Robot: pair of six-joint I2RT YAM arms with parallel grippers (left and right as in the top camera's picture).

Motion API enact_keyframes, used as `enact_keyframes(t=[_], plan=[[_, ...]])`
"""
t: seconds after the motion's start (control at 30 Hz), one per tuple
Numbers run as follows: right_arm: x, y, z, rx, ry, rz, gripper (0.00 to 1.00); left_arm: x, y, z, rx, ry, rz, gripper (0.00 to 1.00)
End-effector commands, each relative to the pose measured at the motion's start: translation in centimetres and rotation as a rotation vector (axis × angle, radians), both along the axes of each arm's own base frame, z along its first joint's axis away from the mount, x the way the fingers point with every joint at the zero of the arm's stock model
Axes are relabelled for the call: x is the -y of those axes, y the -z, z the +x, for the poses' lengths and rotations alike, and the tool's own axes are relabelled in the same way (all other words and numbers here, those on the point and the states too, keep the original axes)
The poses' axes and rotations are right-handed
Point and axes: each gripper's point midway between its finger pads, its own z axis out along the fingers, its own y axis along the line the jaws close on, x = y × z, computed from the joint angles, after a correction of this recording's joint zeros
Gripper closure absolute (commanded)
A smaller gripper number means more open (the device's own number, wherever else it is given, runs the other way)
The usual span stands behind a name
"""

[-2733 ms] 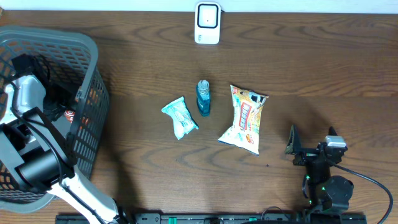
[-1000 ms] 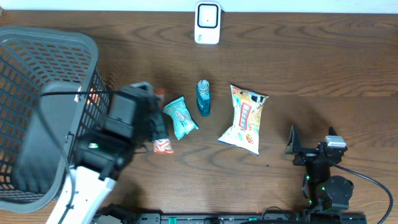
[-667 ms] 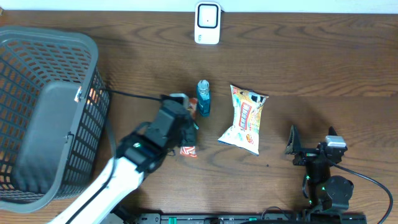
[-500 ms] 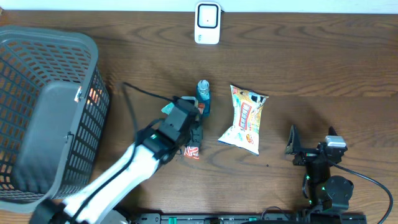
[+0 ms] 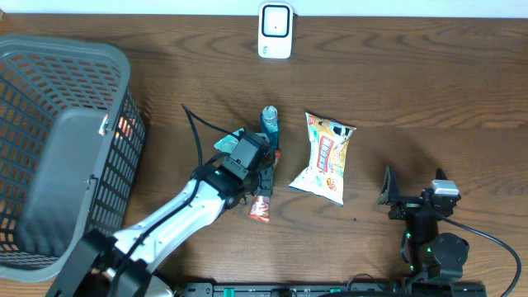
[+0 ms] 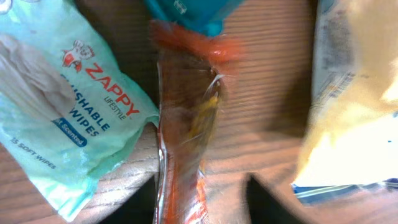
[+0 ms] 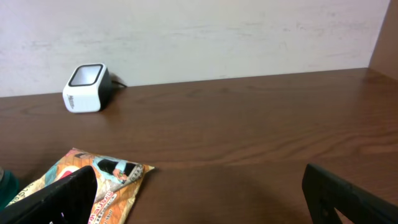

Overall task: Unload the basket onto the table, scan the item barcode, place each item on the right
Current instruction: 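Carry the chocolate bar toward the scanner and release it on the table, then return the left gripper to the basket and grasp the orange Kleenex pack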

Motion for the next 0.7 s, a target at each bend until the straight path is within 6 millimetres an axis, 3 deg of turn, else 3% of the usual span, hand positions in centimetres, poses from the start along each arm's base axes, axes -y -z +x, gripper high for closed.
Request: enact_keyframes(t=[0.0, 0.13, 0.37, 0.57, 0.67], plan=[[0.1, 0.1, 0.0, -0.001, 0.003, -0.006, 0.01, 0.4, -3.1, 0.0, 0.055, 0.01, -0.058, 0.26], [0.1, 0.1, 0.0, -0.001, 0.003, -0.006, 0.01, -0.3, -6.9, 0.0, 0.131, -0.007, -0.085, 0.2], [0.1, 0.1, 0.0, -0.001, 0.003, -0.006, 0.01, -5.8, -16.8, 0.6, 0.323, -0.127, -0.016, 0.18], [0.1, 0.1, 0.0, -0.001, 0.003, -0.006, 0.01, -14.1, -26.9, 1.3, 0.493, -0.367, 0.109, 0.05], [0.1, 0.1, 0.0, -0.001, 0.003, -0.006, 0.01, -20.2, -31.5, 1.1, 0.564, -0.587, 0.17, 0.01]])
